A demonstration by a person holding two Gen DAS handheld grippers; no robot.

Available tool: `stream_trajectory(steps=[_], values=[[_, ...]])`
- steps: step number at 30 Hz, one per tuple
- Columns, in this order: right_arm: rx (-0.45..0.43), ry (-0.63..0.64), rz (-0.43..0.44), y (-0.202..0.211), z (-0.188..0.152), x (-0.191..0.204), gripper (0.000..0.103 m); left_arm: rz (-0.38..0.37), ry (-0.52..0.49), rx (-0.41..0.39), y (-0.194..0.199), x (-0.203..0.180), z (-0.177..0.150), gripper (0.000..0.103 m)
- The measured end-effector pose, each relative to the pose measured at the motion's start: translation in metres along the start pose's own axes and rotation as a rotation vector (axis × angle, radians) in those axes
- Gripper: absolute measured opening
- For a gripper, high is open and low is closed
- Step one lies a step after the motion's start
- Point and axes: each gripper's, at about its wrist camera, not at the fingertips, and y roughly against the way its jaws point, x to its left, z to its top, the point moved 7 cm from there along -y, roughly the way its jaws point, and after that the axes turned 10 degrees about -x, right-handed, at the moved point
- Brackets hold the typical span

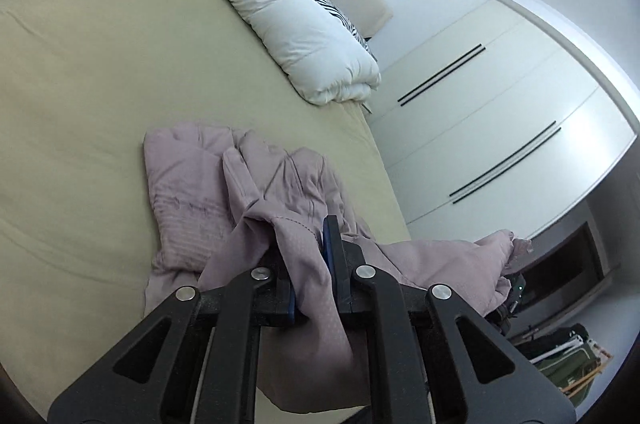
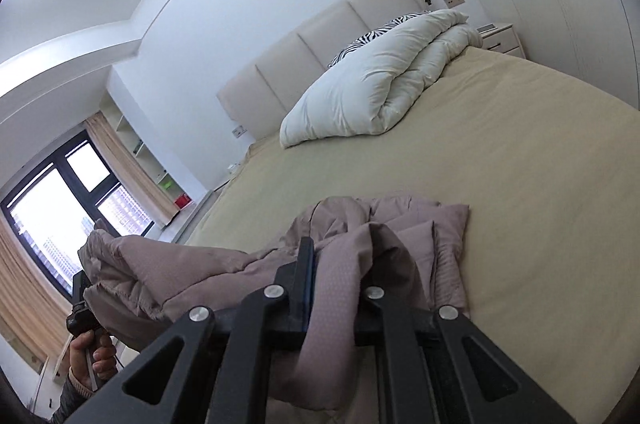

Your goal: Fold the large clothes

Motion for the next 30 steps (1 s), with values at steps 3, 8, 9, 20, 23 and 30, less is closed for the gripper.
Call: stream_trajectory(steps=[3,8,9,20,23,30], values=[[-0.013,0.001,-0.062,-0.04,0.019,-0.014,0.011,0.036,0.02,-0.02,-0.039,0.016,0.032,0.009],[0.007,-0.031,-0.147,-0.117,0.037,-0.054,0.011,0.106,0.028,-0.025,-0.1,0.051,0.068,0.009],[0.022,-0.025,-0.167,-0.135,0.037,-0.062,0.011,0.123,0.029,-0.02,-0.115,0.059,0.074,0.009],[0.217,-0.161,-0.283,-0.264,-0.008,-0.148,0.013,0.082,0.208,0.013,-0.22,0.153,0.091,0.01],[0.202,-0.232,-0.226,-0.26,0.001,-0.149,0.025,0.092,0.18,-0.015,-0.206,0.154,0.1,0.01],[0.056,-0.037,-0.277,-0.201,0.04,-0.096,0.094,0.193,0.012,-0.137,-0.138,0.11,0.124,0.011]])
